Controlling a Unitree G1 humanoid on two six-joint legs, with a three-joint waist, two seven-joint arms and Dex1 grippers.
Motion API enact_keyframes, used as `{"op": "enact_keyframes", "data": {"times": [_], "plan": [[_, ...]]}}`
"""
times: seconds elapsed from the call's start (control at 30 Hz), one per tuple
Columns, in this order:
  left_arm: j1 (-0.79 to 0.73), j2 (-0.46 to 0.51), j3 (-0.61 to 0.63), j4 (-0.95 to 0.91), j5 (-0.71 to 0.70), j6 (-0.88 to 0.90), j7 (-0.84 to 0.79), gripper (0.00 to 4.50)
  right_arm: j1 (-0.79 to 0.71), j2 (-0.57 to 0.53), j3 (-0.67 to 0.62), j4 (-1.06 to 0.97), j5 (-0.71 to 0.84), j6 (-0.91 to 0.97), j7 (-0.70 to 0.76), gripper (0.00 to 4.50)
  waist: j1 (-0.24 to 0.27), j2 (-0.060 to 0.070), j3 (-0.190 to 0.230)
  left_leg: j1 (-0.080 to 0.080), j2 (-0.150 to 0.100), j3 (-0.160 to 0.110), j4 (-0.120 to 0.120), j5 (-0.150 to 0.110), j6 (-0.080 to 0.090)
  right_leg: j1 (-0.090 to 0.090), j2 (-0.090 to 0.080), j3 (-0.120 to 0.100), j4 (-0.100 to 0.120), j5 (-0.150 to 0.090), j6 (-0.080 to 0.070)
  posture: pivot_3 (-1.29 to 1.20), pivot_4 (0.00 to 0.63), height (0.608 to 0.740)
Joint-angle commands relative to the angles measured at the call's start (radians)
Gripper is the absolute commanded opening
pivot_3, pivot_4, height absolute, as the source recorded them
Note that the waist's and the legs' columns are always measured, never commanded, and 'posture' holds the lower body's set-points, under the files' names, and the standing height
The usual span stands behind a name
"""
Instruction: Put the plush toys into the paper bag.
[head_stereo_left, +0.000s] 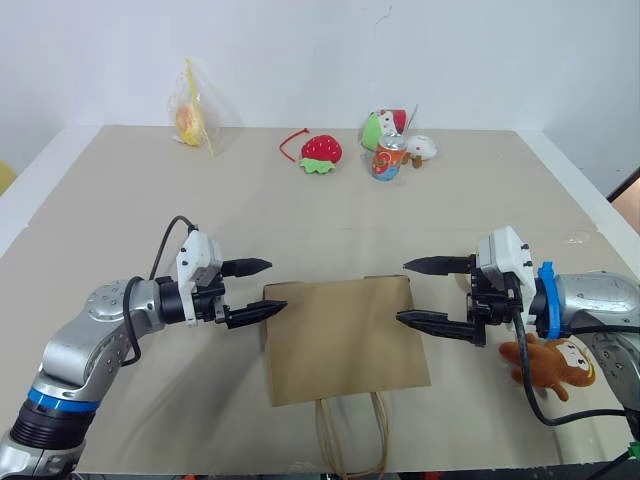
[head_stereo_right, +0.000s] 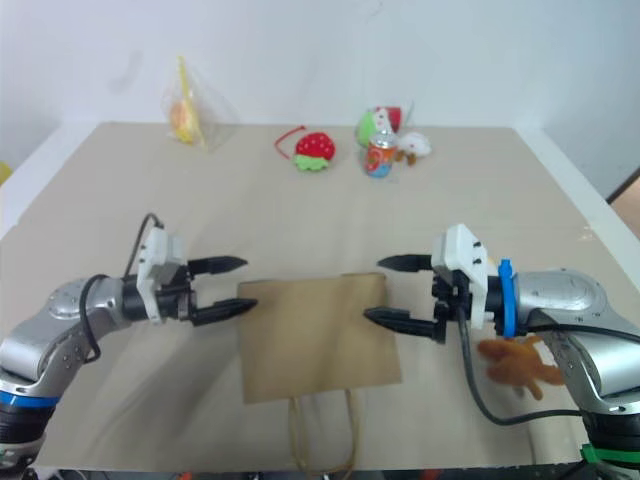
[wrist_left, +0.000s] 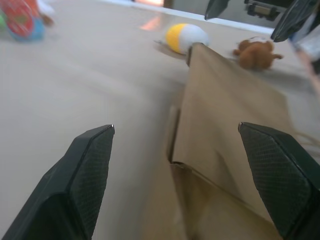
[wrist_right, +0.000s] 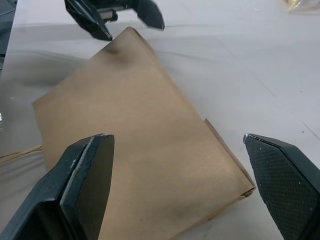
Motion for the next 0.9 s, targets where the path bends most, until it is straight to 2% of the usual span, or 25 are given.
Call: {"op": "enact_keyframes", "data": {"times": [0.03, 0.07, 0.13, 0.23, 0.27, 0.3, 0.47, 0.63, 0.8, 0.9], "plan": [[-0.033, 0.001, -0.004, 0.036, -0.004, 0.024, -0.039, 2.82, -0.017, 0.008, -0.016, -0.014, -0.002, -0.026, -0.004, 4.5, -0.001, 0.0, 0.0, 0.0, -0.001, 0.0, 0.0, 0.0, 0.0, 0.0, 0.0, 0.0, 0.0, 0.0, 0.0, 0.0, 0.15, 0.74], [-0.038, 0.002, -0.007, 0.045, 0.003, 0.02, -0.051, 2.32, -0.019, 0.01, -0.019, -0.015, 0.0, -0.027, -0.007, 4.5, -0.001, 0.0, 0.0, 0.0, -0.001, 0.0, 0.0, 0.0, 0.0, 0.0, 0.0, 0.0, 0.0, 0.0, 0.0, 0.0, 0.15, 0.74], [-0.045, 0.005, -0.008, 0.053, -0.001, 0.032, -0.068, 1.92, -0.026, 0.011, -0.023, -0.019, 0.006, -0.025, -0.01, 4.5, 0.0, 0.0, 0.0, 0.0, -0.001, -0.001, 0.0, 0.0, 0.0, 0.0, 0.0, 0.0, 0.0, 0.0, 0.0, 0.0, 0.15, 0.74], [-0.058, 0.009, -0.002, 0.06, 0.009, 0.026, -0.093, 0.56, -0.046, 0.02, -0.02, -0.022, 0.005, -0.033, -0.018, 4.5, -0.001, 0.0, 0.0, 0.0, -0.001, -0.001, 0.0, 0.0, 0.0, 0.0, 0.0, 0.0, 0.0, 0.0, 0.0, 0.0, 0.15, 0.74], [-0.063, 0.012, 0.004, 0.067, 0.014, 0.021, -0.099, 0.45, -0.052, 0.023, -0.018, -0.023, 0.003, -0.037, -0.018, 4.5, -0.001, 0.0, 0.0, 0.0, -0.001, -0.001, 0.0, 0.0, 0.0, 0.0, 0.0, 0.0, 0.0, 0.0, 0.0, 0.0, 0.15, 0.74], [-0.07, 0.018, 0.012, 0.076, 0.018, 0.016, -0.107, 0.08, -0.058, 0.025, -0.015, -0.024, 0.001, -0.04, -0.019, 4.5, -0.001, 0.0, 0.0, 0.0, -0.001, -0.001, 0.0, 0.0, 0.0, 0.0, 0.0, 0.0, 0.0, 0.0, 0.0, 0.0, 0.15, 0.74], [-0.134, 0.081, 0.052, 0.176, 0.057, -0.042, -0.192, 0.08, -0.111, 0.043, 0.011, -0.003, -0.012, -0.056, -0.019, 4.5, -0.001, 0.0, 0.0, 0.0, -0.001, -0.001, 0.0, 0.0, 0.0, 0.0, 0.0, 0.0, 0.0, 0.0, 0.0, 0.0, 0.15, 0.74], [-0.214, 0.133, 0.042, 0.337, 0.148, -0.164, -0.286, 0.08, -0.149, 0.059, 0.04, 0.028, -0.033, -0.079, -0.004, 4.5, -0.001, 0.0, 0.0, 0.0, -0.001, -0.001, 0.0, 0.0, 0.0, 0.0, 0.0, 0.0, 0.0, 0.0, 0.0, 0.0, 0.15, 0.74], [-0.338, 0.135, -0.004, 0.577, 0.279, -0.357, -0.361, 0.08, -0.177, 0.074, 0.066, 0.053, -0.054, -0.1, 0.005, 4.5, 0.0, 0.0, 0.0, -0.002, -0.001, 0.0, 0.0, 0.0, 0.0, -0.001, 0.0, 0.0, 0.0, 0.0, 0.0, 0.0, 0.15, 0.74], [-0.413, 0.106, -0.011, 0.708, 0.342, -0.474, -0.353, 0.08, -0.187, 0.081, 0.078, 0.06, -0.064, -0.109, 0.007, 4.5, 0.001, 0.0, 0.0, -0.003, -0.002, 0.0, 0.0, 0.0, 0.0, -0.002, -0.001, -0.001, 0.0, 0.0, 0.0, 0.0, 0.15, 0.74]]}}
